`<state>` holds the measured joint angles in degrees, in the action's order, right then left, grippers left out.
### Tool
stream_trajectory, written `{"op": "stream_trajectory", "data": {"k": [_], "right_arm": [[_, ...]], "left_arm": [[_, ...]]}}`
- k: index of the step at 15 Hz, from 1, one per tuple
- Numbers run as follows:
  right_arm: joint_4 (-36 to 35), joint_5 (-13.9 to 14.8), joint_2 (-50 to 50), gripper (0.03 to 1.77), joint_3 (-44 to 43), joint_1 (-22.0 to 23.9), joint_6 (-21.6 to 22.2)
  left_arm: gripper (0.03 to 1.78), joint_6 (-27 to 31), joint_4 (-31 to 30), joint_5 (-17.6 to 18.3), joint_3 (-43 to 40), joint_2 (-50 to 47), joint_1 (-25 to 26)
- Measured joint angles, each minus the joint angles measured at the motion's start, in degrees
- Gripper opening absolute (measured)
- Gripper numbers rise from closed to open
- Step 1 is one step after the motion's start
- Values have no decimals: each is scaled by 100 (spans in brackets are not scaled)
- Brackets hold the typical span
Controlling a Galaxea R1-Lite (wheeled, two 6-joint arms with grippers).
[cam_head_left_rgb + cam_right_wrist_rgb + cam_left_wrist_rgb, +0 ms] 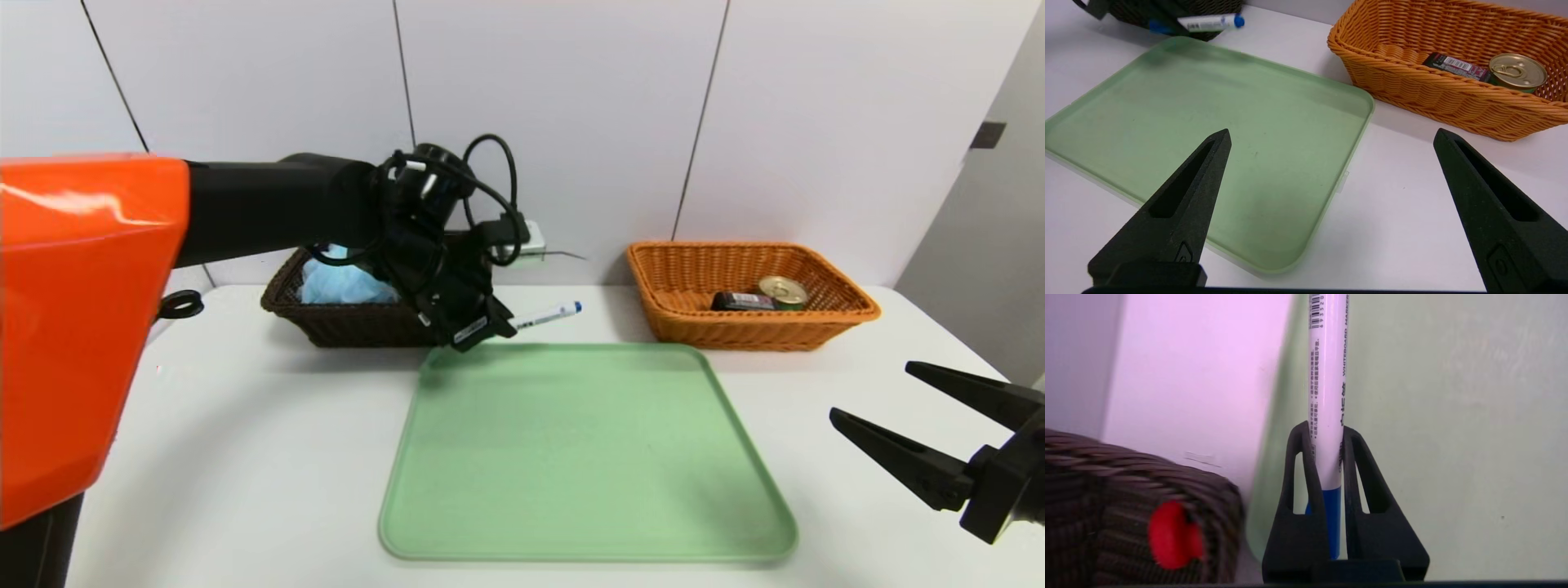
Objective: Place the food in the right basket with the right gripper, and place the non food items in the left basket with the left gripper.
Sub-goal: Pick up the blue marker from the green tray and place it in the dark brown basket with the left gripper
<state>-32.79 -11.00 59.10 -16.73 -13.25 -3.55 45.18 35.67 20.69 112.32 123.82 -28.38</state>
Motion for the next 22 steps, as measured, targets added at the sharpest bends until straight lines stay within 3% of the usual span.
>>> {"op": "stream_trajectory", "data": {"k": [5, 7, 10, 13, 14, 17, 22], "right_arm": [[7, -9, 162, 171, 2, 0, -6], [9, -11, 222, 171, -16, 2, -20], [20, -7, 250, 171, 5, 0, -122], [35, -5, 254, 171, 55, 0, -212], [38, 0, 256, 171, 69, 0, -240], [52, 0, 267, 171, 80, 0, -295], [55, 6, 269, 171, 88, 0, -372]], "left_arm": [[17, -929, -712, -104, -34, -629, 300], [17, -1280, -1189, -369, -50, -761, 510], [17, -1996, -1925, -1141, -96, -847, 706], [17, -2837, -2578, -2209, -210, -756, 750], [17, -2950, -2633, -2465, -380, -734, 761], [17, -3040, -2926, -2633, -1158, -756, 769], [17, -3085, -4231, -2884, -2365, -769, 827]]}}
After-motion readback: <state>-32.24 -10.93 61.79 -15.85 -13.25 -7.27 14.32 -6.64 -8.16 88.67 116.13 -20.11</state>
